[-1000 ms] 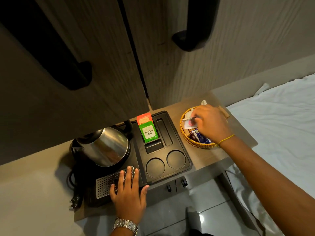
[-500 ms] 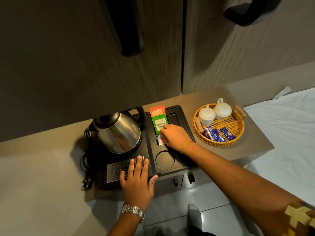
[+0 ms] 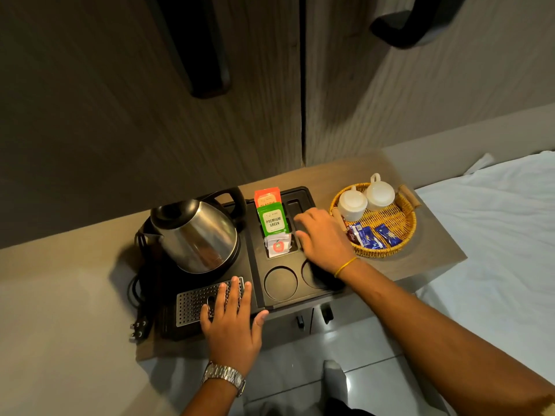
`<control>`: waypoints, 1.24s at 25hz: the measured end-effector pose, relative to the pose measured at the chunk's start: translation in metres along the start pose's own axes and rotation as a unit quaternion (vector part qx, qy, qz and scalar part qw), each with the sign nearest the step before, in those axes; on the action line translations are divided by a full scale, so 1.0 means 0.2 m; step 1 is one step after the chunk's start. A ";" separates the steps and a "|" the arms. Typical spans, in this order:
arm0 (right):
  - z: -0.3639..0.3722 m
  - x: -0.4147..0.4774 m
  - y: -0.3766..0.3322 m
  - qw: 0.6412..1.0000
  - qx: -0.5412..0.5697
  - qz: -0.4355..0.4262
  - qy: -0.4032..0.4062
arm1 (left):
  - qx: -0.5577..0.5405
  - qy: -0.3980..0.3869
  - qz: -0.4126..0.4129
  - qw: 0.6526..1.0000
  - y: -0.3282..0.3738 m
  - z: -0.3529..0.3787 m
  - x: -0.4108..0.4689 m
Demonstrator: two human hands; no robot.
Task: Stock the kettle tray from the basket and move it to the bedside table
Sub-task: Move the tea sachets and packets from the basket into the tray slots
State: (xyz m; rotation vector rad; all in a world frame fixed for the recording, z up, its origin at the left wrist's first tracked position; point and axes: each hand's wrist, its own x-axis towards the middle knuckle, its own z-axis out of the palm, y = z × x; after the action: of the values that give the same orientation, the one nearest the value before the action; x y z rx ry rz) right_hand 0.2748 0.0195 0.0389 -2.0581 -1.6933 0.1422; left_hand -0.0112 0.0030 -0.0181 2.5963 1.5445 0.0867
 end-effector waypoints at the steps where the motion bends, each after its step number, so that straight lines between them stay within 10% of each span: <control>1: -0.05 -0.03 0.06 0.999 0.011 0.030 0.024 | -0.001 0.002 0.002 1.000 0.00 0.00 0.00; 5: -0.19 -0.15 0.35 0.976 -0.006 0.196 0.097 | 0.003 0.011 0.003 1.000 0.00 0.02 0.01; 9: -0.20 -0.20 0.51 0.952 -0.049 0.302 -0.007 | 0.009 0.017 0.007 1.000 -0.01 0.03 0.00; 31: -0.19 -0.19 0.46 0.957 -0.019 0.276 -0.083 | 0.009 0.017 0.008 1.000 0.00 0.00 0.00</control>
State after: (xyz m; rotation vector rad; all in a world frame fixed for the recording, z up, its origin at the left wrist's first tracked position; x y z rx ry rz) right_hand 0.3633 -0.0391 0.0264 -2.5599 -1.1646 0.4739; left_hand -0.0110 0.0024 -0.0189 2.6335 1.5428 0.1197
